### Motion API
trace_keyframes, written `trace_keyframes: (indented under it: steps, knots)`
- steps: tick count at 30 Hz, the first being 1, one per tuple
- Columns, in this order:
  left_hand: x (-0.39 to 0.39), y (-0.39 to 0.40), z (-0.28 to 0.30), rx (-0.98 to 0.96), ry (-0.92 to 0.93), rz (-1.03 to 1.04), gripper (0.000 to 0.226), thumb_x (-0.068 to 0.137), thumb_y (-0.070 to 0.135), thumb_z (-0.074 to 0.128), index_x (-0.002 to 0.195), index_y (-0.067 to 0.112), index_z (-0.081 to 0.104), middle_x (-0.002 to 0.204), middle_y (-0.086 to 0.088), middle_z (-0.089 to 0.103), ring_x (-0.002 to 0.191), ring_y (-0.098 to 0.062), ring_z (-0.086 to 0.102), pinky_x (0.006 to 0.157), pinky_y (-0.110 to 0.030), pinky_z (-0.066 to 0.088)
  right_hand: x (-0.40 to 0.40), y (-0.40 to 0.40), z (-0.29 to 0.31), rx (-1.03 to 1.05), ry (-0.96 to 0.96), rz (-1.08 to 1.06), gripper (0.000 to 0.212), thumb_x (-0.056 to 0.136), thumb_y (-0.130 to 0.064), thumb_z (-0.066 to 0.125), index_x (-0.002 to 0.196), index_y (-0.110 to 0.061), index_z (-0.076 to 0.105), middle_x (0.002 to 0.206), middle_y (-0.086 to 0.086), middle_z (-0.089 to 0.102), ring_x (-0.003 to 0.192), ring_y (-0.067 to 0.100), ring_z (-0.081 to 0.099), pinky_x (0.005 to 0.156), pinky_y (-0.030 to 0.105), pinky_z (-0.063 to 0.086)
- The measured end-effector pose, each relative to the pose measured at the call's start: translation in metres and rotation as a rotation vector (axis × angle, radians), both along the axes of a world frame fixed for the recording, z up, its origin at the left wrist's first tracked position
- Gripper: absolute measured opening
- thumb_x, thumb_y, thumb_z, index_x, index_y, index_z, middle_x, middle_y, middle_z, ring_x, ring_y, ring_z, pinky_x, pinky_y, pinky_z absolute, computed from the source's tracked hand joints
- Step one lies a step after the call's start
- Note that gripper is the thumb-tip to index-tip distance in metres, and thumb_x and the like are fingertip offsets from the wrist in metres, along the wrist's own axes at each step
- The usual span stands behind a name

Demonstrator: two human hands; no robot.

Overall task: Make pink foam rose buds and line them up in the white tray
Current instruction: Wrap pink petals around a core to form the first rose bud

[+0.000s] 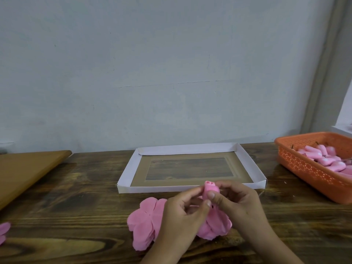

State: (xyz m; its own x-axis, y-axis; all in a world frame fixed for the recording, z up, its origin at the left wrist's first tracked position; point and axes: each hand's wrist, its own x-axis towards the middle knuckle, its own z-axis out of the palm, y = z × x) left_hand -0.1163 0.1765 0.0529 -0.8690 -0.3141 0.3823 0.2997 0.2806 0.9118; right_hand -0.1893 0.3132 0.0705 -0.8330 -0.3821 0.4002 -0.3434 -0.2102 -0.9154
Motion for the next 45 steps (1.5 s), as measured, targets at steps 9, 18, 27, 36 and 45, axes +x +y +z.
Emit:
trace_keyframes:
  steps: [9,18,27,36,45]
  knots:
    - [-0.003,-0.004,-0.005,0.032,-0.026,0.027,0.033,0.089,0.02,0.078,0.119,0.034,0.076,0.106,0.011,0.079,0.101,-0.013,0.074,0.084,-0.028,0.061,-0.002,0.001,0.0,0.001,-0.024,0.097,0.016,0.073,-0.02,0.076,0.088,-0.015,0.081,0.084,0.012,0.078,0.077,0.021,0.074,0.067,0.024,0.059]
    - [-0.004,-0.002,0.0,0.178,-0.018,0.062,0.028,0.084,0.022,0.084,0.1,0.044,0.078,0.095,0.006,0.081,0.092,-0.013,0.076,0.075,-0.023,0.059,-0.001,0.002,0.001,0.077,-0.031,0.151,0.015,0.089,-0.012,0.072,0.094,-0.024,0.08,0.091,0.008,0.078,0.085,0.02,0.072,0.074,0.026,0.057]
    - [-0.009,-0.02,0.005,0.589,-0.023,0.124,0.026,0.078,0.022,0.084,0.101,0.033,0.08,0.101,-0.005,0.08,0.093,-0.021,0.077,0.071,-0.023,0.059,-0.013,0.009,-0.007,0.226,0.067,0.044,0.07,0.076,0.028,0.04,0.106,-0.026,0.073,0.095,-0.002,0.071,0.091,0.003,0.065,0.072,0.016,0.052]
    - [-0.009,-0.02,0.002,0.607,-0.022,0.102,0.041,0.065,0.034,0.086,0.104,0.028,0.08,0.106,-0.011,0.079,0.102,-0.028,0.075,0.089,-0.04,0.058,-0.008,0.002,-0.019,0.48,0.518,0.027,0.062,0.073,-0.03,0.077,0.12,-0.058,0.049,0.129,-0.031,0.048,0.126,0.002,0.047,0.094,0.004,0.035]
    - [-0.007,-0.014,0.003,0.468,-0.033,0.093,0.038,0.065,0.037,0.083,0.103,0.03,0.08,0.102,-0.005,0.08,0.096,-0.022,0.077,0.074,-0.025,0.06,-0.008,0.002,-0.013,0.238,0.527,-0.11,0.027,0.086,-0.02,0.076,0.1,-0.043,0.076,0.1,-0.015,0.068,0.087,0.014,0.066,0.063,0.025,0.052]
